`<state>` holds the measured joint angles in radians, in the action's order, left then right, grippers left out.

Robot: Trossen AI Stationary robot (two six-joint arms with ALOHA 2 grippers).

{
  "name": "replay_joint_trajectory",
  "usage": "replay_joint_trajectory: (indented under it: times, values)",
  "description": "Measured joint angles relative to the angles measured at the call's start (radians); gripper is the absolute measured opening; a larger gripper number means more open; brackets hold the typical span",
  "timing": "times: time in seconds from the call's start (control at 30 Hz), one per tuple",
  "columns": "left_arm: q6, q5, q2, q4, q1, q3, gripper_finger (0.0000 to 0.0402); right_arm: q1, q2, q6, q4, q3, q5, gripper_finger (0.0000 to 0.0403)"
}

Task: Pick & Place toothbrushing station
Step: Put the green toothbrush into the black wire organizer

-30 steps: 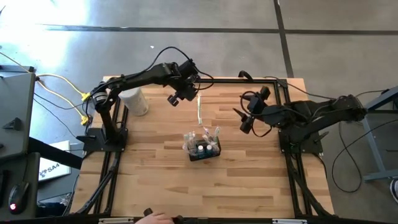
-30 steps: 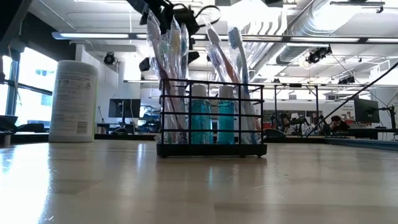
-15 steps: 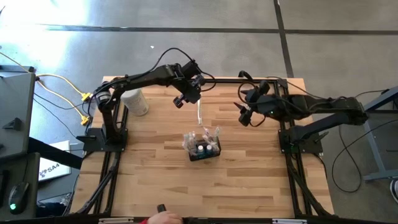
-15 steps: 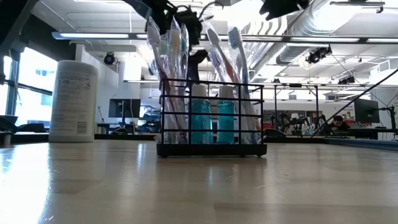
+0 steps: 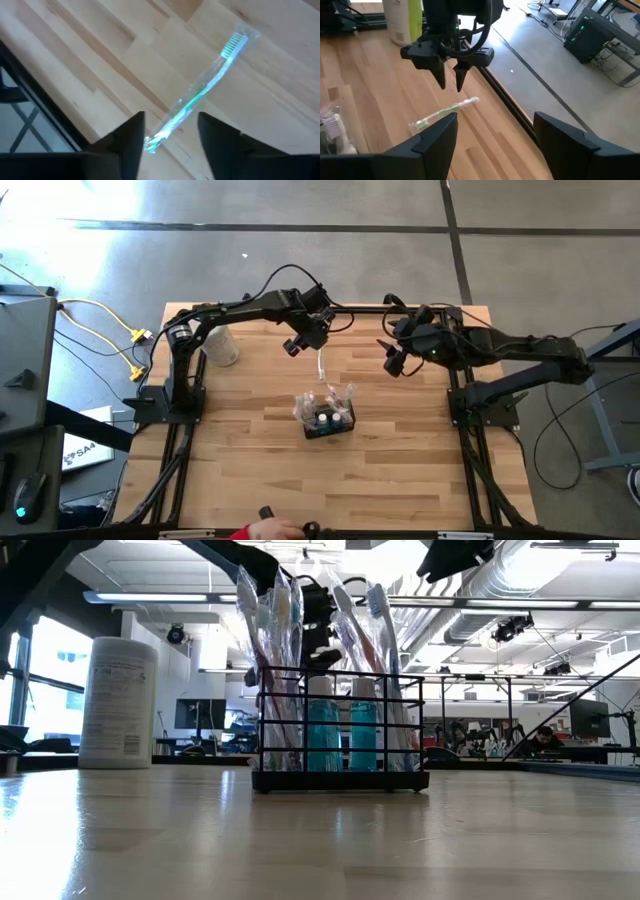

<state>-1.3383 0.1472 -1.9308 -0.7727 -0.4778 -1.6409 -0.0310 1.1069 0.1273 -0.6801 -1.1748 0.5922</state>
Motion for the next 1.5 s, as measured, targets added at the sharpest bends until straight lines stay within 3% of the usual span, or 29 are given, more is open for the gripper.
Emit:
replay_joint_trajectory:
  times: [0.23, 0.43, 0.67, 1.0, 1.5]
  values:
    - [0.012, 0.045, 0.000, -0.005, 0.000, 0.000, 0.0285, -0.021, 0.000, -0.002, -0.008, 0.006, -0.001, 0.0254]
    - [0.121, 0.048, -0.017, 0.003, 0.000, -0.002, 0.0326, -0.051, 0.000, -0.021, 0.008, 0.053, -0.027, 0.0254]
    - [0.047, -0.012, -0.079, -0.061, 0.030, 0.001, 0.0324, -0.082, 0.000, -0.024, 0.040, 0.097, -0.065, 0.0254]
    - [-0.047, -0.150, -0.160, -0.065, 0.089, 0.001, 0.0286, -0.103, 0.000, -0.045, 0.048, 0.105, -0.099, 0.0254]
    - [-0.090, -0.167, -0.224, 0.023, 0.085, -0.003, 0.0266, -0.102, 0.000, -0.048, 0.065, 0.105, -0.105, 0.0254]
